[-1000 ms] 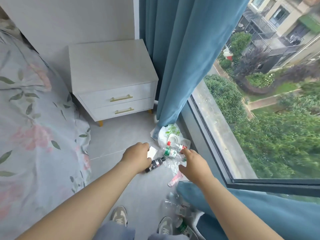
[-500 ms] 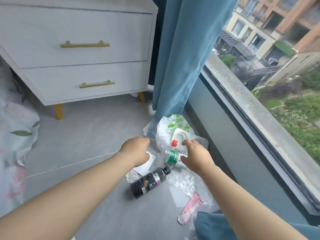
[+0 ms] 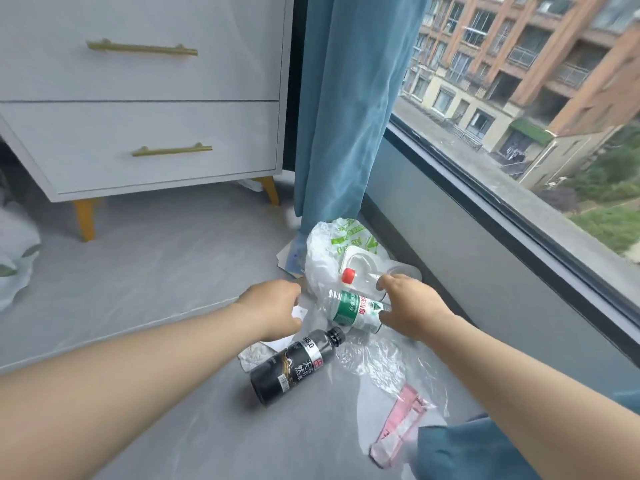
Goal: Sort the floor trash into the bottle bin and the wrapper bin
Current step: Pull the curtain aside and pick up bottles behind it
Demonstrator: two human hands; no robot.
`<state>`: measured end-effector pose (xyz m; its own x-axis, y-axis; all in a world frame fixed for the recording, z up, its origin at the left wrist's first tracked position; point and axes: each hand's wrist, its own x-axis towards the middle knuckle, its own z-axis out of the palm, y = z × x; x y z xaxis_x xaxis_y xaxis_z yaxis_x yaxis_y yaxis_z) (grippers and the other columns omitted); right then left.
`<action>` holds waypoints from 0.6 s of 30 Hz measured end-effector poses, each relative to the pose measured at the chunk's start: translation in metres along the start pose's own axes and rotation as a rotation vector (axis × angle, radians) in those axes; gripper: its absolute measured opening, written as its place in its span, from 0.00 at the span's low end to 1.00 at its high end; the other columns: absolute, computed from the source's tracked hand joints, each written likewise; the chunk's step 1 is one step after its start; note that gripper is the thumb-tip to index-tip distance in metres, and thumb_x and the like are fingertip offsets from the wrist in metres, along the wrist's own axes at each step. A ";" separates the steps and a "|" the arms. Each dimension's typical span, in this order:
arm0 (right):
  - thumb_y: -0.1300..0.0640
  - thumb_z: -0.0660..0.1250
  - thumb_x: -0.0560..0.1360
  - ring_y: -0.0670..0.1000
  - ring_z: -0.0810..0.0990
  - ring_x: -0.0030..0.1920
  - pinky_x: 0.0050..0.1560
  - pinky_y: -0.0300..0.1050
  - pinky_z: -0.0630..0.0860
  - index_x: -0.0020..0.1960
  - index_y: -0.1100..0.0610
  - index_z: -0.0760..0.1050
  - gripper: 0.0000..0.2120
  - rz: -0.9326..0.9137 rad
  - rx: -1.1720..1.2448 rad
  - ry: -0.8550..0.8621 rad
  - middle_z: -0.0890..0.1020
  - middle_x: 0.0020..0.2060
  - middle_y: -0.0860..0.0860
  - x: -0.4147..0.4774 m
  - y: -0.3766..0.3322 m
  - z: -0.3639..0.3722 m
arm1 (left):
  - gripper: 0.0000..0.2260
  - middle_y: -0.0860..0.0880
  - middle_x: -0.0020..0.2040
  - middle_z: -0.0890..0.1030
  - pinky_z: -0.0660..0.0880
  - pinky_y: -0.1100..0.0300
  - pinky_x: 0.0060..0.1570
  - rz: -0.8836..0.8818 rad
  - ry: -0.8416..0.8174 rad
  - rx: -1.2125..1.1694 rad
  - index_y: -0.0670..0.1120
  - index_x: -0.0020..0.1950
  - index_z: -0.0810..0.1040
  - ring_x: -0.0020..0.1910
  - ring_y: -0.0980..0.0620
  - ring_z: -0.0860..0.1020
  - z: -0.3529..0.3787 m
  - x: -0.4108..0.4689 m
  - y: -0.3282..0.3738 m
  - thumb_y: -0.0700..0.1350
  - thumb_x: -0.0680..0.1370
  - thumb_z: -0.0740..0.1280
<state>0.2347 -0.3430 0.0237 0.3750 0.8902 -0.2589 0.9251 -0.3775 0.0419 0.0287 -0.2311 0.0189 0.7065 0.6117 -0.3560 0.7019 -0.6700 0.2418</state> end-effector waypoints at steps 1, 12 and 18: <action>0.54 0.66 0.73 0.55 0.77 0.56 0.49 0.46 0.77 0.63 0.55 0.70 0.19 -0.006 -0.030 -0.027 0.77 0.56 0.52 0.000 0.001 0.002 | 0.16 0.50 0.59 0.77 0.74 0.56 0.55 0.000 -0.005 -0.008 0.48 0.61 0.73 0.57 0.47 0.75 0.001 -0.002 0.000 0.51 0.75 0.64; 0.53 0.69 0.72 0.56 0.77 0.54 0.49 0.48 0.76 0.65 0.57 0.66 0.24 -0.033 -0.046 -0.164 0.74 0.55 0.55 0.012 0.007 0.042 | 0.23 0.48 0.56 0.76 0.75 0.55 0.51 -0.038 -0.170 0.068 0.47 0.61 0.72 0.54 0.46 0.76 0.051 -0.005 0.002 0.57 0.71 0.67; 0.53 0.69 0.72 0.56 0.76 0.54 0.51 0.49 0.77 0.67 0.57 0.63 0.27 -0.041 -0.049 -0.129 0.73 0.57 0.55 0.020 0.012 0.064 | 0.19 0.48 0.52 0.76 0.70 0.57 0.42 -0.042 -0.199 0.108 0.47 0.54 0.71 0.50 0.46 0.75 0.068 0.001 0.002 0.56 0.70 0.69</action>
<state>0.2493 -0.3456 -0.0428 0.3290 0.8631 -0.3831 0.9424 -0.3261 0.0747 0.0245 -0.2608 -0.0423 0.6375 0.5523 -0.5372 0.7092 -0.6932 0.1288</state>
